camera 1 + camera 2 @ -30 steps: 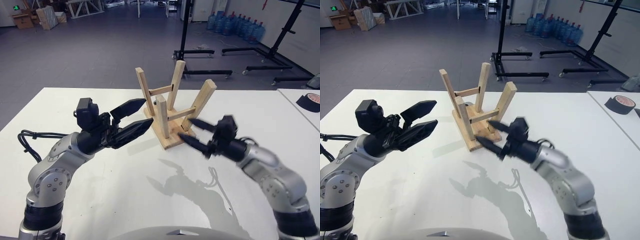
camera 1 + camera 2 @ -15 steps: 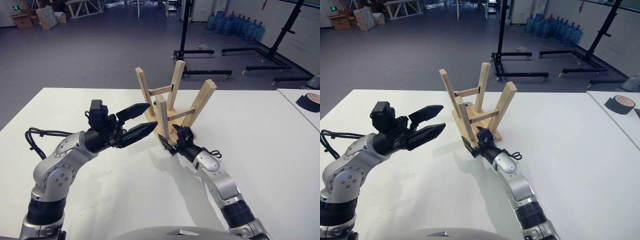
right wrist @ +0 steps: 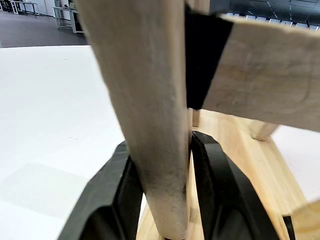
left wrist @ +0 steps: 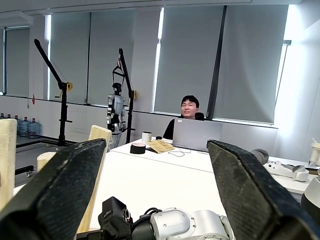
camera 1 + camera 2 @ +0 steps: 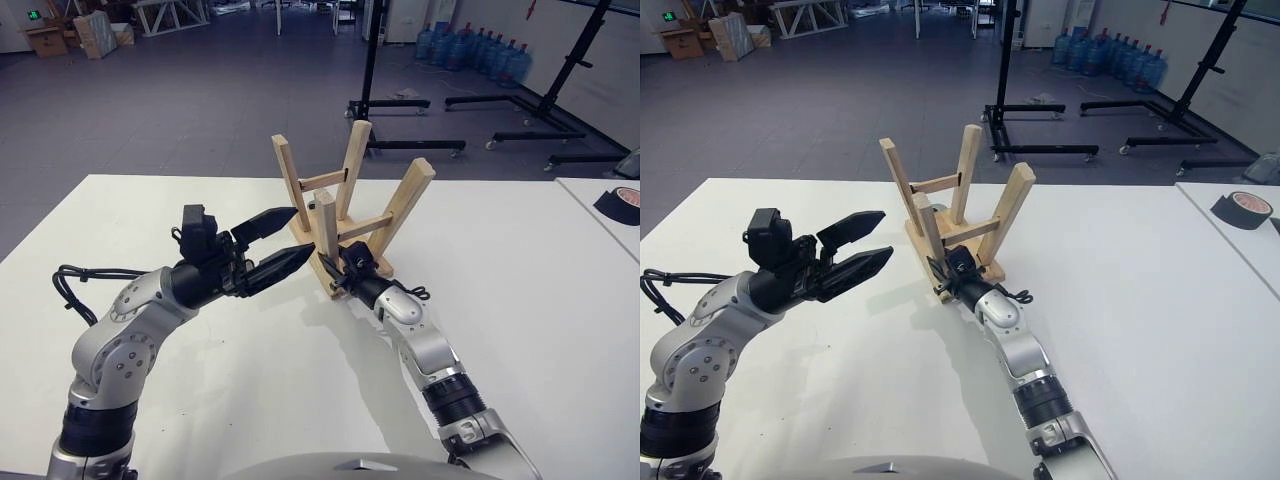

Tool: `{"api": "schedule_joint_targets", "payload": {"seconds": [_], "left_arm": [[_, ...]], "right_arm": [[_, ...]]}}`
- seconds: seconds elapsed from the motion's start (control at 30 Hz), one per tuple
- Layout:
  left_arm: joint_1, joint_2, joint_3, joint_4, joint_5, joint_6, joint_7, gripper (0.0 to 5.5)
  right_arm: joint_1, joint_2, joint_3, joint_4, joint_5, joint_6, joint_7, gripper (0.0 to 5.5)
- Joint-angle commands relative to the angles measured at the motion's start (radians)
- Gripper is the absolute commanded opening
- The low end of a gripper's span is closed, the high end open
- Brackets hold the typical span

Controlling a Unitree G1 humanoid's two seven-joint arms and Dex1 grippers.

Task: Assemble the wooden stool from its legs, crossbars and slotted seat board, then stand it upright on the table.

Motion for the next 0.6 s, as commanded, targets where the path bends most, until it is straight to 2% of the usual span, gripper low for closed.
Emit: {"api": "schedule_joint_targets", "payload": {"seconds": [0.03,0.13,0.23,0.37,0.5,0.6], "left_arm": [[-0.01,0.006,-0.01,0.016,0.02,-0.001,-0.012,3.7],[-0.015,0.003,-0.015,0.021,0.028,-0.003,-0.015,3.7],[-0.012,0.002,-0.017,0.01,0.027,-0.001,-0.014,3.7],[-0.001,0.006,0.0,-0.034,-0.009,0.006,-0.005,3.7],[0.014,0.012,-0.005,-0.086,-0.015,0.011,0.012,3.7],[0.029,0.012,-0.032,-0.14,-0.009,0.014,0.026,3.7]], "right_arm": [[-0.001,-0.036,-0.021,0.02,0.012,0.011,0.052,1.13],[0.009,-0.056,-0.045,0.004,0.042,0.023,0.096,1.06],[0.032,-0.086,-0.098,-0.099,0.191,0.137,0.216,1.05],[0.082,-0.255,-0.189,-0.319,0.575,0.513,0.492,1.04],[0.068,-0.414,-0.23,-0.377,0.811,0.794,0.66,1.04],[0.036,-0.507,-0.242,-0.336,0.947,0.996,0.745,1.03]]}}
